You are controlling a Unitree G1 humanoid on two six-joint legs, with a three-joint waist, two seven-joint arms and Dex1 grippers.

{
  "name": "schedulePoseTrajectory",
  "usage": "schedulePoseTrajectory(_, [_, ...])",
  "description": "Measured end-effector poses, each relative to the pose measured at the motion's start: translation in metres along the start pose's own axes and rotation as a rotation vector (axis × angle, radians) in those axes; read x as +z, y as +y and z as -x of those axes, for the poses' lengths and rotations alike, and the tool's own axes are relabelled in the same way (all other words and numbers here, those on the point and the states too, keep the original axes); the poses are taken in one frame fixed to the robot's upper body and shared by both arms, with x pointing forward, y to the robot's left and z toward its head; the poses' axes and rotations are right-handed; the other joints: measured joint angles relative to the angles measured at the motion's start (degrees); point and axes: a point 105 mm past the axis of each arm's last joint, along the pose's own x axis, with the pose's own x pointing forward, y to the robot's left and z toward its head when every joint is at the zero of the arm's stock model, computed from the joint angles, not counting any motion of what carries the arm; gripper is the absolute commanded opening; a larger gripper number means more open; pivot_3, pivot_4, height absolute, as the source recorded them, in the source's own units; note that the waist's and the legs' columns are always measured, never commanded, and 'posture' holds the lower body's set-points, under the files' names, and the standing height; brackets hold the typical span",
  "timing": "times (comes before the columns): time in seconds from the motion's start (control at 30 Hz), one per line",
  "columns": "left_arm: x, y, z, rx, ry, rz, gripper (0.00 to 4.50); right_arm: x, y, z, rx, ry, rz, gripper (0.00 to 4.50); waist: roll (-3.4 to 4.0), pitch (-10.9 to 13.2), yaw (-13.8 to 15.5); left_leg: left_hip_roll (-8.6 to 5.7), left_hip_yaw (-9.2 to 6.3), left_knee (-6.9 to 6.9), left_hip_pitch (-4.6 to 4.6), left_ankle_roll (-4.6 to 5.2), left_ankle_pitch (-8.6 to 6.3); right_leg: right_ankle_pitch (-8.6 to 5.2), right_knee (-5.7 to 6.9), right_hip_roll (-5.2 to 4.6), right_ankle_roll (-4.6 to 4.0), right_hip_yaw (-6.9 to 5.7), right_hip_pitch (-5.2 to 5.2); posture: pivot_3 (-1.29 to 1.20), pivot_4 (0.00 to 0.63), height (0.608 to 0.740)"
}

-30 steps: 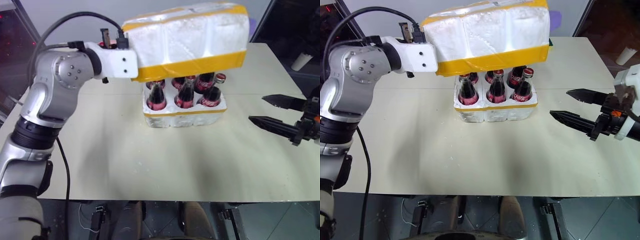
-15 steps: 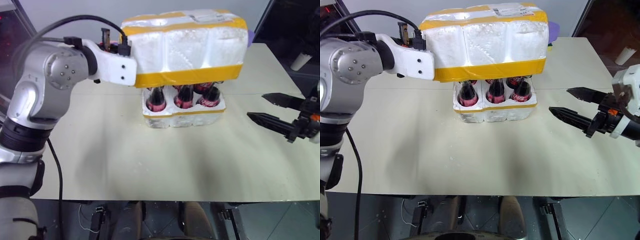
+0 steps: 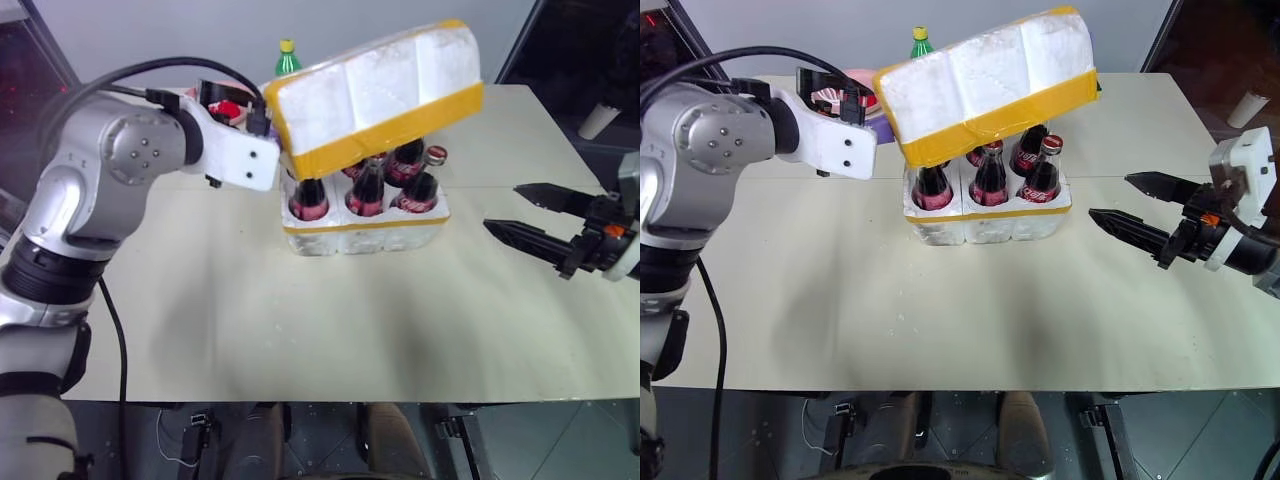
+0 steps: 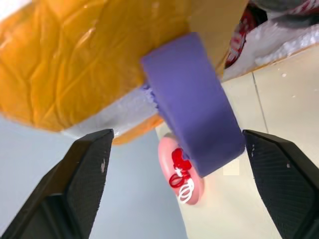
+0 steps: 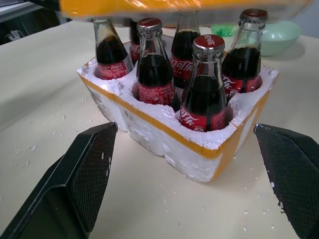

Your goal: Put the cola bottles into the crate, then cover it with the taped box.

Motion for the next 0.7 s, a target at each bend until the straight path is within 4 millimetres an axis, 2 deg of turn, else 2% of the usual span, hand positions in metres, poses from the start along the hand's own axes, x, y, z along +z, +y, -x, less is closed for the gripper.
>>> schedulePoseTrajectory(0.47, [-0.01, -0.024, -0.001, -0.08, 0.018, 0.001, 4.44, 0.002, -0.004, 0.001, -0.016, -0.015, -0.004, 4.5, 0.0, 0.0, -0.01, 0.0, 0.0, 0.0, 0.02, 0.0, 0.0, 0.0, 0.01, 0.0, 0.0, 0.0, 0.0, 0.0, 0.15, 0.739])
schedulePoseTrajectory(0.57, [-0.012, -0.031, -0.003, -0.102, 0.016, 0.015, 3.58, 0.006, -0.005, 0.0, -0.023, -0.028, 0.003, 4.5, 0.0, 0.0, -0.02, 0.0, 0.0, 0.0, 0.02, 0.0, 0.0, 0.0, 0.02, 0.0, 0.0, 0.0, 0.0, 0.0, 0.15, 0.739])
schedulePoseTrajectory(0.67, [-0.014, -0.032, -0.005, -0.101, 0.015, 0.02, 2.08, 0.006, -0.005, -0.001, -0.024, -0.03, -0.006, 4.5, 0.0, 0.0, -0.02, 0.0, 0.0, 0.0, 0.02, 0.0, 0.0, 0.0, 0.02, 0.0, 0.0, 0.0, 0.0, 0.0, 0.15, 0.739])
schedulePoseTrajectory(0.7, [-0.015, -0.031, -0.005, -0.097, 0.018, 0.019, 2.08, 0.006, -0.005, -0.001, -0.025, -0.031, -0.008, 4.5, 0.0, 0.0, -0.02, 0.0, 0.0, 0.0, 0.02, 0.0, 0.0, 0.0, 0.02, 0.0, 0.0, 0.0, 0.0, 0.0, 0.15, 0.739])
